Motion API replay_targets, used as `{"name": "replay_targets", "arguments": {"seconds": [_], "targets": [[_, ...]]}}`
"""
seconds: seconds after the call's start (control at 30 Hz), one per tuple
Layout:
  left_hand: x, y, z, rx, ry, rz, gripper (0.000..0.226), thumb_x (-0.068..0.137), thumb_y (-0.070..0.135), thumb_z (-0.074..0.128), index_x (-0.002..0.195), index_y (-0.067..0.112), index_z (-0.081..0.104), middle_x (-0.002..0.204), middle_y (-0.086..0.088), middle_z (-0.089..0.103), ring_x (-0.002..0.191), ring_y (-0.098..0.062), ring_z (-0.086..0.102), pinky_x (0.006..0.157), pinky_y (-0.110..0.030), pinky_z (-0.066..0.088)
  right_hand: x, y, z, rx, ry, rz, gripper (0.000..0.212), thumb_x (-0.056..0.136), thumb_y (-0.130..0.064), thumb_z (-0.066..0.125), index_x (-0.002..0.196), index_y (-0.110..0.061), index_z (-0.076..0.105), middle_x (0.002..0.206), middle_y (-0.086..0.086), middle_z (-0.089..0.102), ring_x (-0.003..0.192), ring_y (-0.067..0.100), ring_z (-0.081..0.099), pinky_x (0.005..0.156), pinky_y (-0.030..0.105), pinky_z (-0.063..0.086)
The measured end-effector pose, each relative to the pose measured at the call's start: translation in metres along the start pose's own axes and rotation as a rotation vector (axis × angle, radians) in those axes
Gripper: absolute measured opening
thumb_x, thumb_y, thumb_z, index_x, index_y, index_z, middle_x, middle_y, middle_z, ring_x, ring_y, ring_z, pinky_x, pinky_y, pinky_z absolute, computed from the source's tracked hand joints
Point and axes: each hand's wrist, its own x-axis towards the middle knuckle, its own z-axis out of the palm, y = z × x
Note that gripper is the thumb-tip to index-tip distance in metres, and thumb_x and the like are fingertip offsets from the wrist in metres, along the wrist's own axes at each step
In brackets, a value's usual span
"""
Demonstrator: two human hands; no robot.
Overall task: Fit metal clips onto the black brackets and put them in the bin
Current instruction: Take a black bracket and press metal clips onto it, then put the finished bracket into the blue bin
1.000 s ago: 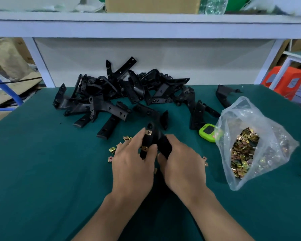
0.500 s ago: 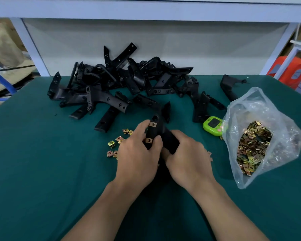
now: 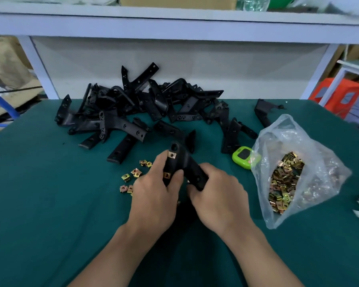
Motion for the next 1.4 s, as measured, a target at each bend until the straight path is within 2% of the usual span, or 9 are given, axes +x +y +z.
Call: {"name": "replay_targets", "arguments": {"seconds": [0.17, 0.33, 0.43, 0.5, 0.67, 0.9, 1.17, 1.27, 1.4], "targets": [[-0.001, 0.006, -0.008, -0.156, -0.054, -0.022, 0.014, 0.097, 0.033, 0.061, 0.109, 0.041, 0.060, 0.073, 0.018, 0.064, 0.064, -0.001, 0.059, 0.057, -0.009, 0.042, 0.000, -0.010, -0.012, 0.120, -0.056, 0.050, 0.013, 0.081, -0.044, 0.065, 0.080, -0.034, 0.057, 0.062, -0.012, 0.062, 0.063, 0.012, 0.059, 0.063, 0.034, 0.047], [0.017, 0.040, -0.040, -0.819, 0.027, -0.240, 0.027, 0.095, 0.028, 0.062, 0.069, 0.020, 0.059, 0.064, 0.002, 0.053, 0.062, -0.014, 0.051, 0.065, -0.027, 0.046, 0.008, -0.038, -0.059, 0.500, -0.212, -0.007, 0.008, 0.081, -0.029, 0.073, 0.087, -0.028, 0.069, 0.068, -0.008, 0.069, 0.058, 0.009, 0.062, 0.054, 0.023, 0.046], [0.026, 0.074, -0.050, -1.134, -0.054, -0.382, 0.026, 0.099, 0.021, 0.061, 0.075, 0.020, 0.069, 0.061, 0.001, 0.054, 0.057, -0.016, 0.054, 0.061, -0.028, 0.049, -0.007, -0.037, -0.095, 0.745, -0.353, 0.062, 0.039, 0.077, -0.028, 0.073, 0.114, -0.019, 0.067, 0.092, -0.004, 0.075, 0.083, 0.012, 0.070, 0.076, 0.032, 0.055], [0.023, 0.094, -0.043, -1.135, -0.176, -0.358, 0.018, 0.101, 0.023, 0.057, 0.088, 0.015, 0.067, 0.063, 0.001, 0.055, 0.058, -0.015, 0.055, 0.061, -0.028, 0.049, -0.028, -0.024, -0.118, 0.952, -0.352, 0.123, 0.028, 0.077, -0.018, 0.071, 0.105, -0.020, 0.073, 0.090, 0.003, 0.073, 0.077, 0.016, 0.069, 0.067, 0.031, 0.053], [-0.002, 0.171, 0.012, -1.093, -0.746, -0.221, 0.022, 0.088, 0.019, 0.051, 0.103, 0.011, 0.065, 0.081, -0.006, 0.062, 0.074, -0.018, 0.060, 0.069, -0.031, 0.051, -0.088, 0.046, -0.177, 1.285, -0.061, 0.381, 0.028, 0.093, 0.007, 0.049, 0.113, -0.002, 0.066, 0.083, 0.019, 0.069, 0.056, 0.024, 0.061, 0.048, 0.026, 0.047], [-0.087, 0.294, 0.123, -0.685, -1.130, 0.053, 0.013, 0.077, 0.011, 0.070, 0.090, 0.011, 0.072, 0.074, -0.005, 0.067, 0.074, -0.023, 0.062, 0.073, -0.039, 0.052, -0.209, 0.147, -0.239, 1.632, 0.318, 0.617, 0.033, 0.098, -0.002, 0.043, 0.126, 0.005, 0.061, 0.095, 0.020, 0.066, 0.067, 0.023, 0.060, 0.055, 0.025, 0.052], [-0.179, 0.361, 0.208, -0.361, -1.568, -0.051, 0.007, 0.084, 0.003, 0.070, 0.090, 0.002, 0.071, 0.076, -0.014, 0.074, 0.062, -0.014, 0.069, 0.062, -0.021, 0.057, -0.315, 0.201, -0.254, 1.689, 0.558, 0.857, 0.032, 0.093, 0.003, 0.047, 0.122, 0.012, 0.056, 0.087, 0.026, 0.063, 0.057, 0.030, 0.064, 0.052, 0.032, 0.058], [-0.161, 0.390, 0.221, -0.687, -1.600, -0.272, 0.014, 0.093, 0.006, 0.068, 0.106, 0.008, 0.067, 0.082, -0.007, 0.075, 0.073, -0.013, 0.072, 0.067, -0.024, 0.059, -0.271, 0.225, -0.303, 1.531, 0.639, 0.908, 0.018, 0.096, 0.001, 0.045, 0.108, 0.002, 0.058, 0.086, 0.021, 0.062, 0.052, 0.027, 0.064, 0.043, 0.030, 0.055], [-0.120, 0.417, 0.229, -0.892, -1.502, -0.336, 0.074, 0.094, 0.013, 0.071, 0.157, 0.018, 0.033, 0.134, -0.002, 0.061, 0.122, -0.017, 0.056, 0.095, -0.039, 0.055, -0.182, 0.277, -0.387, 1.346, 0.803, 0.819, 0.043, 0.109, -0.040, 0.046, 0.122, -0.001, 0.056, 0.101, 0.023, 0.068, 0.088, 0.036, 0.065, 0.092, 0.056, 0.058]]}}
